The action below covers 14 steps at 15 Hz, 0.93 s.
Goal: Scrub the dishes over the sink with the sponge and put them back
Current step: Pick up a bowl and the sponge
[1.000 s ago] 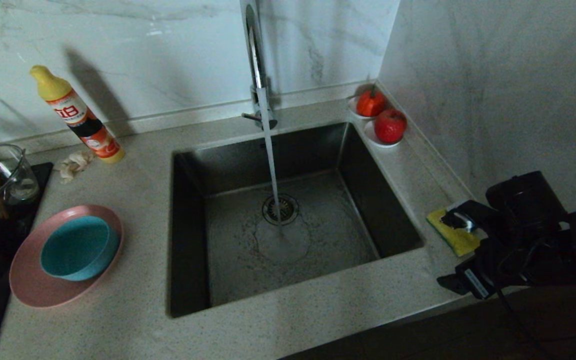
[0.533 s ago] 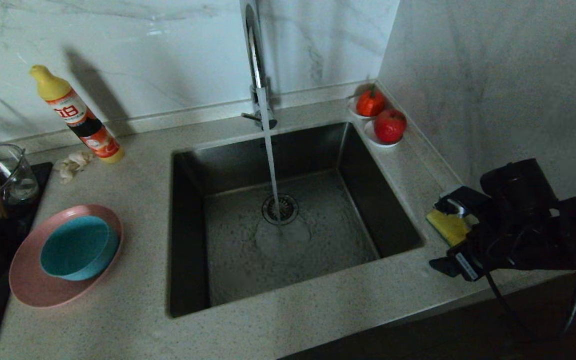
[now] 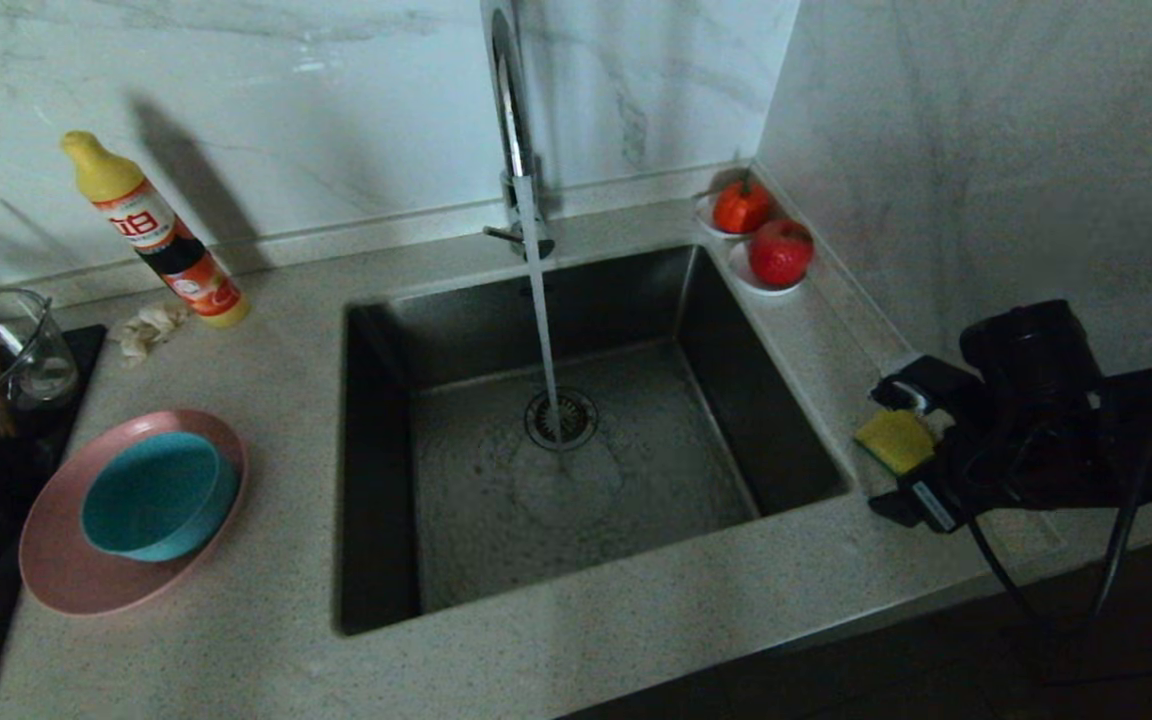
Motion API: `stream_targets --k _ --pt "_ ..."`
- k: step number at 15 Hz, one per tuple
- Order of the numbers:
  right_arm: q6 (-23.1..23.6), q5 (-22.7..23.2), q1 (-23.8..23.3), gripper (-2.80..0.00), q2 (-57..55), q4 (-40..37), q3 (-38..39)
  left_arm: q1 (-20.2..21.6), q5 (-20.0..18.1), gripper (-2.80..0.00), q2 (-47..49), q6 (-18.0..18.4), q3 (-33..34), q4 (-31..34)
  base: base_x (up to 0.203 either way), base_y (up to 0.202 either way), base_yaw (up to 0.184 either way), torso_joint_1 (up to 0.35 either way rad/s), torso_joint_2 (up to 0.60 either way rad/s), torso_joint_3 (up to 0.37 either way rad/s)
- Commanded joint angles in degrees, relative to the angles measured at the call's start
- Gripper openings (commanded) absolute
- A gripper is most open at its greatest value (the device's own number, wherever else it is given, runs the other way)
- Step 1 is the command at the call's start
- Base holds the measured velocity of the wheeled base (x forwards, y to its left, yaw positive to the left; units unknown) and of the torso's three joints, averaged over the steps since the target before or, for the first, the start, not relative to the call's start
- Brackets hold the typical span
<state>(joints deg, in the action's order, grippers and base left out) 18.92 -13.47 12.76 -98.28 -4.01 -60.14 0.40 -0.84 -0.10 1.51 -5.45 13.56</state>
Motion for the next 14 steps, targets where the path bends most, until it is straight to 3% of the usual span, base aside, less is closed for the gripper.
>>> stream_targets --k 1,9,14 --pt "0.24 -0.15 -0.32 0.00 -0.65 -0.03 -0.89 0.04 0.05 -2.80 0.01 -0.02 0.00 0.07 0.000 0.000 0.000 0.000 0.00 0.000" --pt "0.51 0.46 -1.60 0.00 -2.50 -1.33 -1.82 0.04 0.04 -2.80 0.01 -0.02 0.00 0.07 0.000 0.000 0.000 0.000 0.00 0.000" --pt "-0.30 2.07 -1.07 0.00 -1.92 -7.63 -3.75 0.04 0.05 -2.80 0.01 -0.02 0.00 0.07 0.000 0.000 0.000 0.000 0.00 0.000"
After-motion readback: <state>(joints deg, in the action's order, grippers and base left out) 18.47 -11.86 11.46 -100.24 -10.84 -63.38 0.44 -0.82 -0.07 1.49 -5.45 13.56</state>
